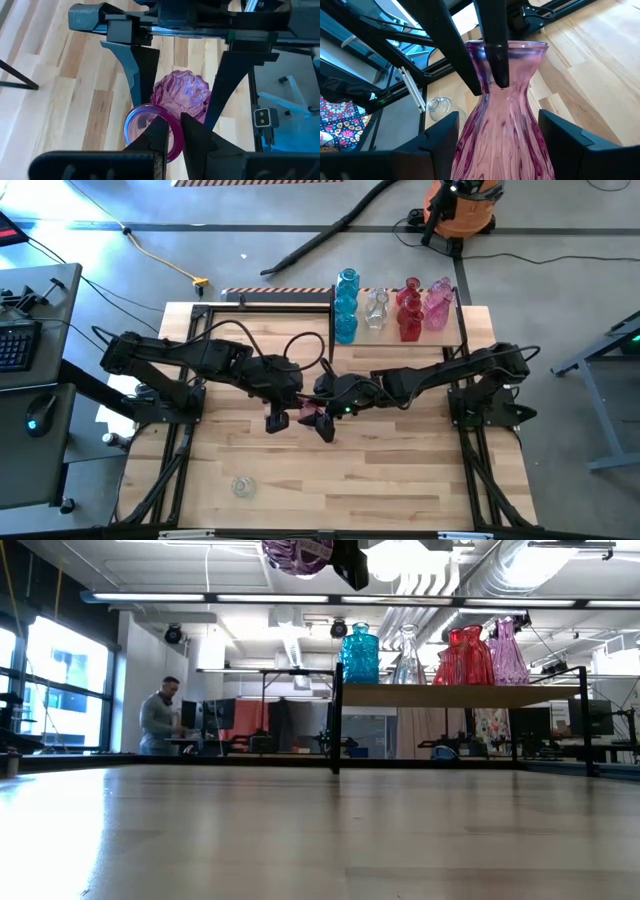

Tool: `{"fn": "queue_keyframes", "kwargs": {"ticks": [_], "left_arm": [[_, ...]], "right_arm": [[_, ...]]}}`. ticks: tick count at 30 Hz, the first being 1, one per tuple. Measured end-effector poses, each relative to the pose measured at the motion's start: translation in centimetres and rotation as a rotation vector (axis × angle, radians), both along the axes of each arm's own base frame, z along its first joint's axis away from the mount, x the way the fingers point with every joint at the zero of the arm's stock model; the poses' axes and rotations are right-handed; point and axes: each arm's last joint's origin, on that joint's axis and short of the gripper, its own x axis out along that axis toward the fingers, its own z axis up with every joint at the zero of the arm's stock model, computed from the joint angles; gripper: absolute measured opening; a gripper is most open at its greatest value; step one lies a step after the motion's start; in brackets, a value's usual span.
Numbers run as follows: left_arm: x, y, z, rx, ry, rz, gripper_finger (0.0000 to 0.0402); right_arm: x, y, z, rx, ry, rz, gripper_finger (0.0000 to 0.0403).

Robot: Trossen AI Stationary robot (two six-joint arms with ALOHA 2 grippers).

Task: Sort vases onto shelf
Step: Put the purple vase on the shelf aligned with the other purple vase

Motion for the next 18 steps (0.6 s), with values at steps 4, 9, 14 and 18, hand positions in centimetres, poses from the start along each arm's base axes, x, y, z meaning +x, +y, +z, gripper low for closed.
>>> {"fn": "queue_keyframes", "kwargs": {"ticks": [4, 9, 14, 18], "left_arm": [[0.06, 0.01, -0.05, -0.006, 0.002, 0.009, 0.0027], [0.33, -0.03, -0.26, -0.004, 0.005, 0.015, 0.0035], [0.58, -0.07, -0.4, -0.008, 0.005, -0.012, 0.0057], [0.55, -0.09, -0.34, -0.014, 0.004, -0.027, 0.0075]], "right_arm": [[0.0, 0.01, 0.0, 0.0, 0.0, 0.0, 0.0219], [-0.01, 0.01, -0.12, -0.001, 0.009, -0.001, 0.0219], [0.01, 0.05, -0.23, 0.003, 0.015, 0.001, 0.0218], [-0.01, 0.09, -0.29, 0.003, 0.019, 0.005, 0.0218]]}}
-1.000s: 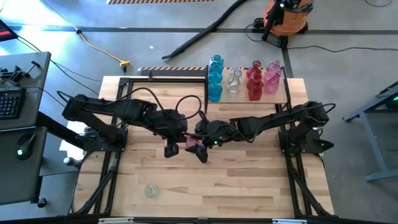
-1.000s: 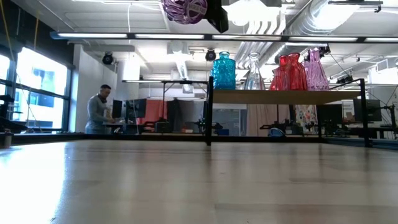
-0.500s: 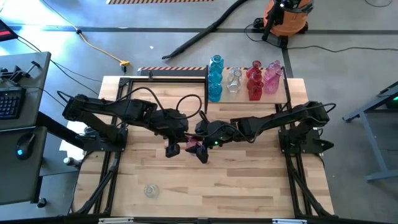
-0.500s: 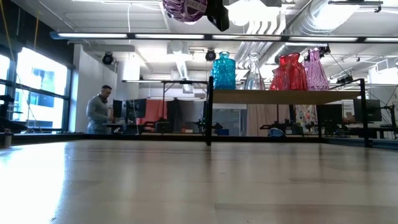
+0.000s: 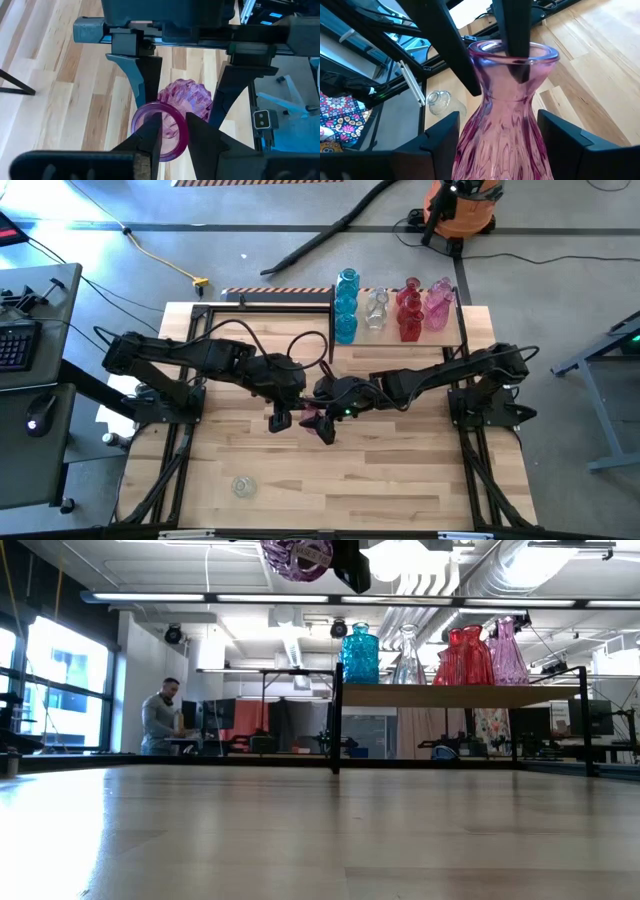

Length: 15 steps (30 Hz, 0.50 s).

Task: Sort vases onto shelf
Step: Put the purple vase on the shelf aligned with the other purple vase

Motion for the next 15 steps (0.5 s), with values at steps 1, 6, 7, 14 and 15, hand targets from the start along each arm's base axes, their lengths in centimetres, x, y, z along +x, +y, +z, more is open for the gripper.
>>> {"fn": "queue_keyframes", "kwargs": {"ticks": [1, 6, 7, 14, 15], "left_arm": [[0.0, 0.0, 0.0, -0.001, 0.001, 0.001, 0.0078], [-0.1, 0.0, 0.0, -0.005, 0.007, -0.004, 0.0087], [-0.1, 0.0, 0.0, -0.005, 0.008, -0.005, 0.0087], [-1.1, 0.4, 1.3, -0.014, -0.019, -0.001, 0.0088], [-1.3, 0.5, 1.8, -0.018, -0.036, 0.002, 0.0088]], "right_arm": [[0.0, 0.0, 0.0, 0.0, -0.001, 0.0, 0.0218], [0.0, 0.0, 0.0, -0.001, 0.001, -0.001, 0.0218], [0.0, 0.0, 0.0, -0.001, 0.0, -0.001, 0.0218], [0.0, 0.0, 0.0, 0.004, 0.006, -0.008, 0.0218], [0.0, 0.0, 0.0, 0.003, 0.006, -0.009, 0.0218]]}}
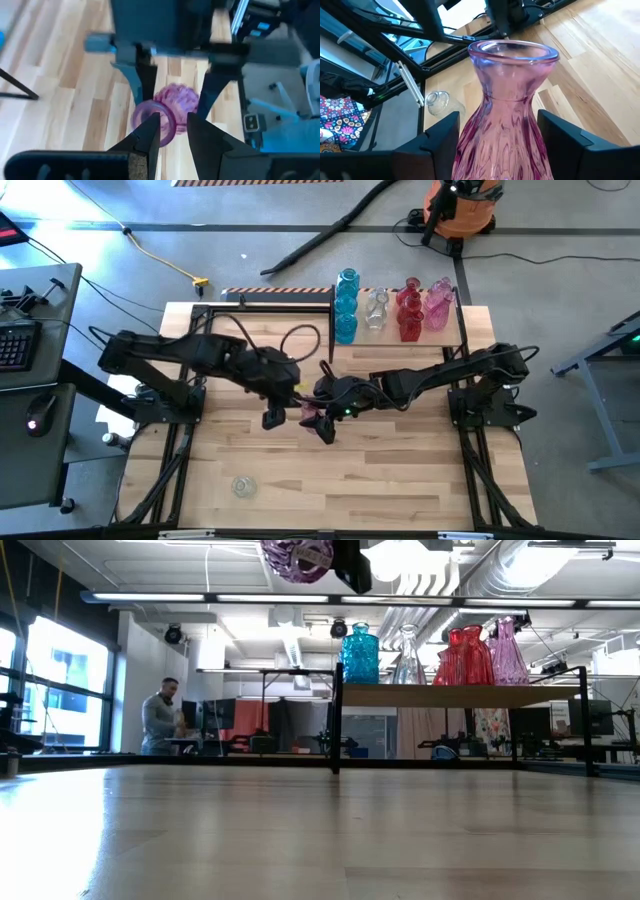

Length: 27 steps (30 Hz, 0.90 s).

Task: Sort vases onto shelf
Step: Put the purple vase on the shelf aligned with the other purple vase

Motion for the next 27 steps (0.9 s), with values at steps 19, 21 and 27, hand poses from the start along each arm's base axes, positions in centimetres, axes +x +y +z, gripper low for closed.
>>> {"fn": "queue_keyframes", "kwargs": {"ticks": [19, 21, 27], "left_arm": [[-3.6, 1.1, 1.5, 0.014, 0.077, 0.023, 0.0088], [-3.7, 1.2, 1.4, 0.027, 0.097, 0.032, 0.0088], [-3.9, 1.3, 1.2, 0.07, 0.124, 0.063, 0.0088]], "right_arm": [[-5.9, -1.7, 7.3, -0.1, -0.144, -0.112, 0.0218], [-7.1, -2.0, 8.2, -0.122, -0.144, -0.143, 0.0218], [-10.8, -3.1, 10.7, -0.187, -0.172, -0.235, 0.0218]]}}
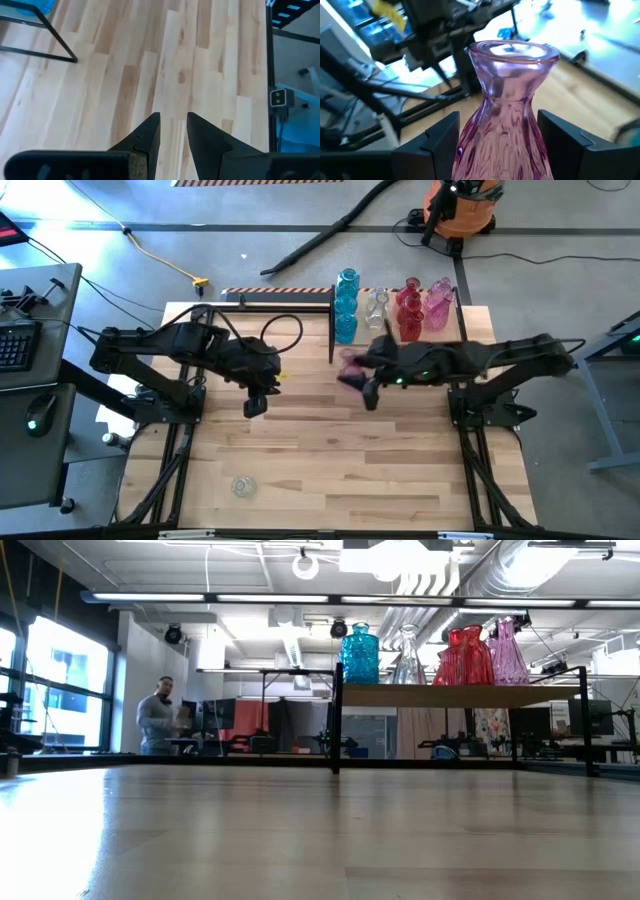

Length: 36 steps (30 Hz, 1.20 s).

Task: Sort vases onto shelf
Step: Put the purple vase on the shelf aligned with the other purple vase

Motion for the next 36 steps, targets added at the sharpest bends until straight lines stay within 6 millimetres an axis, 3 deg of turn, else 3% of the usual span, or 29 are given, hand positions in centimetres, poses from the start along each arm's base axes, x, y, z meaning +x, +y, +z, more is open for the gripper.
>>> {"fn": "queue_keyframes", "kwargs": {"ticks": [7, 16, 31, 36], "left_arm": [[0.0, 0.0, 0.0, 0.007, -0.001, 0.001, 0.0088], [0.1, 0.2, 0.0, 0.054, -0.012, 0.03, 0.0088], [0.2, 1.6, 0.0, 0.044, -0.014, 0.147, 0.0088], [0.3, 2.7, 0.1, 0.039, -0.026, 0.198, 0.0088]], "right_arm": [[-4.5, -1.3, 2.4, -0.074, -0.038, -0.109, 0.0218], [-9.8, -2.6, 3.9, -0.148, -0.029, -0.213, 0.0218], [-17.6, -4.8, 4.1, -0.253, 0.034, -0.483, 0.0218], [-19.9, -5.3, 3.0, -0.255, 0.012, -0.527, 0.0218]]}}
